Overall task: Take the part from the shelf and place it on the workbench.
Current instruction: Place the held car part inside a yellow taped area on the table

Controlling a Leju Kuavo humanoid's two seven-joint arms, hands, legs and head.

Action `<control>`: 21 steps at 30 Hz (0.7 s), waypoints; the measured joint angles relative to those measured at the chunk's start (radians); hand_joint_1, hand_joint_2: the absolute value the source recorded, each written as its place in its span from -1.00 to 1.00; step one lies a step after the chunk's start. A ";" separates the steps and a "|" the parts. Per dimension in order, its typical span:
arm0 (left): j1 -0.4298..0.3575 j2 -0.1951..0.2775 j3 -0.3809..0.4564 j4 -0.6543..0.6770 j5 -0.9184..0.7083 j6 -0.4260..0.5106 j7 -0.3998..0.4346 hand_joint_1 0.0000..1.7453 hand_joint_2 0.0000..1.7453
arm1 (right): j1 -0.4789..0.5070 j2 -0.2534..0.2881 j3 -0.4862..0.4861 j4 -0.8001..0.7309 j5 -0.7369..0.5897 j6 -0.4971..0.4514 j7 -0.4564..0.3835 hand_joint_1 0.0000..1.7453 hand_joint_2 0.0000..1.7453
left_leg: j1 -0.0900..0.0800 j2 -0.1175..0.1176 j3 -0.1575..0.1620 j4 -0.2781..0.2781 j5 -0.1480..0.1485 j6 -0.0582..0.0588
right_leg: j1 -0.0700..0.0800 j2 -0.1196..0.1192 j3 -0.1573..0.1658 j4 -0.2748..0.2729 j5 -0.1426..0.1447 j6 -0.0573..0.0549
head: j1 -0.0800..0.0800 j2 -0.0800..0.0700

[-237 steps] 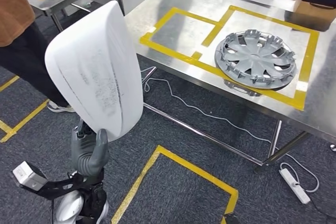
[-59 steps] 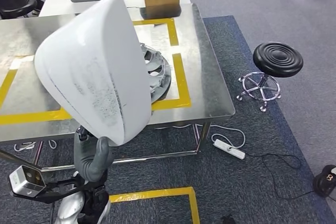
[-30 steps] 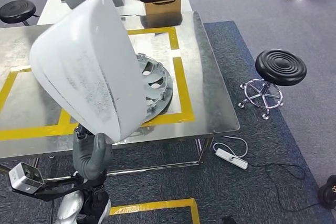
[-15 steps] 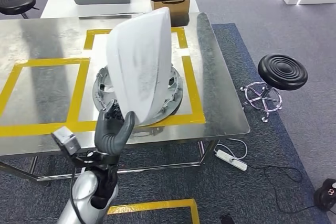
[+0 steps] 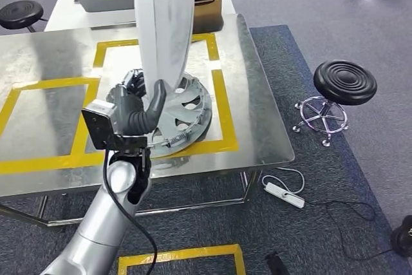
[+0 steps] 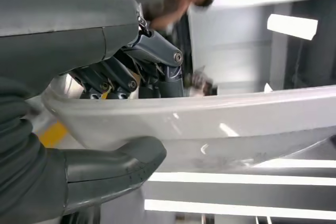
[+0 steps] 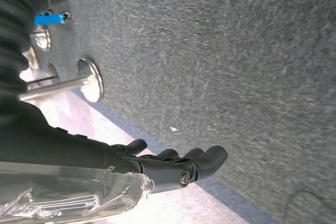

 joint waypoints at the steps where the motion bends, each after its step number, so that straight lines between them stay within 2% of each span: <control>1: -0.020 -0.001 0.008 0.020 -0.037 0.055 0.002 1.00 1.00 | -0.003 0.001 0.005 0.000 0.002 0.002 0.002 -1.00 1.00 | 0.000 0.000 -0.033 0.066 -0.030 -0.002 | 0.000 0.000 0.000 0.000 0.000 -0.002 | -0.003 0.000; 2: -0.040 -0.001 0.019 0.044 -0.072 0.107 0.007 1.00 1.00 | -0.005 0.003 0.008 0.000 0.004 0.003 0.004 -1.00 1.00 | 0.000 0.000 -0.062 0.122 -0.051 -0.003 | 0.000 0.000 0.000 0.000 -0.001 -0.003 | -0.003 0.000; 3: -0.059 0.000 0.031 0.072 -0.112 0.159 0.015 1.00 1.00 | -0.006 0.004 0.012 0.000 0.005 0.006 0.006 -1.00 1.00 | 0.000 0.000 -0.081 0.153 -0.054 -0.002 | 0.001 0.000 0.000 0.000 -0.001 -0.004 | -0.004 0.000; 4: -0.078 0.002 0.045 0.101 -0.164 0.205 0.027 1.00 1.00 | -0.008 0.005 0.014 0.000 0.006 0.009 0.008 -1.00 1.00 | 0.000 0.000 -0.083 0.147 -0.036 -0.001 | 0.001 0.000 0.001 0.000 -0.001 -0.004 | -0.004 0.000; 5: -0.099 0.003 0.061 0.133 -0.232 0.247 0.041 1.00 1.00 | -0.009 0.006 0.017 0.000 0.007 0.013 0.010 -1.00 1.00 | 0.000 0.000 -0.068 0.106 -0.003 0.001 | 0.001 0.000 0.002 0.000 -0.001 -0.004 | -0.004 0.000; 7: -0.144 0.006 0.105 0.195 -0.428 0.311 0.072 1.00 1.00 | -0.015 0.009 0.025 0.000 0.008 0.021 0.013 -1.00 1.00 | -0.001 0.001 -0.010 -0.025 0.068 0.006 | 0.003 0.000 0.002 0.002 -0.003 0.000 | -0.005 0.000; 8: -0.167 0.007 0.137 0.225 -0.543 0.328 0.085 1.00 1.00 | -0.019 0.010 0.030 0.000 0.009 0.024 0.015 -1.00 1.00 | -0.001 0.002 0.014 -0.078 0.085 0.009 | 0.005 0.001 0.000 0.004 -0.003 0.004 | -0.004 0.000; 10: -0.207 0.009 0.225 0.284 -0.777 0.339 0.117 1.00 1.00 | -0.024 0.012 0.037 0.000 0.009 0.031 0.019 -1.00 1.00 | -0.003 0.002 0.032 -0.124 0.086 0.017 | 0.009 0.001 -0.005 0.003 -0.002 0.013 | -0.003 0.000; 13: -0.242 0.015 0.359 0.349 -1.033 0.341 0.198 1.00 1.00 | -0.026 0.014 0.046 0.000 0.009 0.037 0.024 -1.00 1.00 | 0.000 0.003 0.034 -0.131 0.087 0.033 | 0.007 0.000 -0.013 0.012 -0.011 0.028 | -0.001 0.000; 14: -0.252 0.019 0.394 0.365 -1.095 0.342 0.229 1.00 1.00 | -0.026 0.014 0.049 0.000 0.009 0.038 0.025 -1.00 1.00 | 0.003 0.003 0.035 -0.132 0.088 0.038 | 0.006 -0.001 -0.028 0.043 -0.030 0.032 | 0.002 0.000; 15: -0.263 0.026 0.425 0.383 -1.158 0.343 0.267 1.00 1.00 | -0.026 0.014 0.052 0.000 0.009 0.038 0.026 -1.00 1.00 | 0.004 0.003 0.035 -0.133 0.087 0.041 | 0.006 -0.002 -0.054 0.096 -0.056 0.035 | 0.004 0.000; 17: -0.279 0.049 0.478 0.421 -1.272 0.343 0.348 1.00 1.00 | -0.026 0.014 0.056 0.000 0.008 0.039 0.026 -1.00 1.00 | 0.004 0.003 0.036 -0.132 0.086 0.046 | 0.005 -0.003 -0.123 0.233 -0.110 0.039 | 0.008 0.000; 18: -0.284 0.065 0.499 0.439 -1.314 0.343 0.387 1.00 1.00 | -0.026 0.014 0.057 0.000 0.008 0.039 0.026 -1.00 1.00 | 0.004 0.003 0.036 -0.132 0.086 0.046 | 0.004 -0.003 -0.149 0.277 -0.118 0.040 | 0.008 0.000; 19: -0.287 0.082 0.516 0.456 -1.346 0.344 0.421 1.00 1.00 | -0.025 0.014 0.057 0.000 0.007 0.039 0.026 -1.00 1.00 | 0.004 0.003 0.037 -0.132 0.085 0.045 | 0.004 -0.003 -0.157 0.283 -0.106 0.040 | 0.008 0.000; 20: -0.292 0.100 0.530 0.473 -1.371 0.344 0.451 1.00 1.00 | -0.024 0.014 0.057 0.000 0.007 0.039 0.026 -1.00 1.00 | 0.005 0.003 0.038 -0.132 0.084 0.043 | 0.003 -0.003 -0.145 0.247 -0.077 0.039 | 0.008 0.000; 21: -0.298 0.119 0.540 0.490 -1.394 0.344 0.481 1.00 1.00 | -0.023 0.014 0.057 0.000 0.006 0.039 0.025 -1.00 1.00 | 0.005 0.002 0.040 -0.132 0.082 0.040 | 0.003 -0.003 -0.118 0.184 -0.037 0.038 | 0.008 0.000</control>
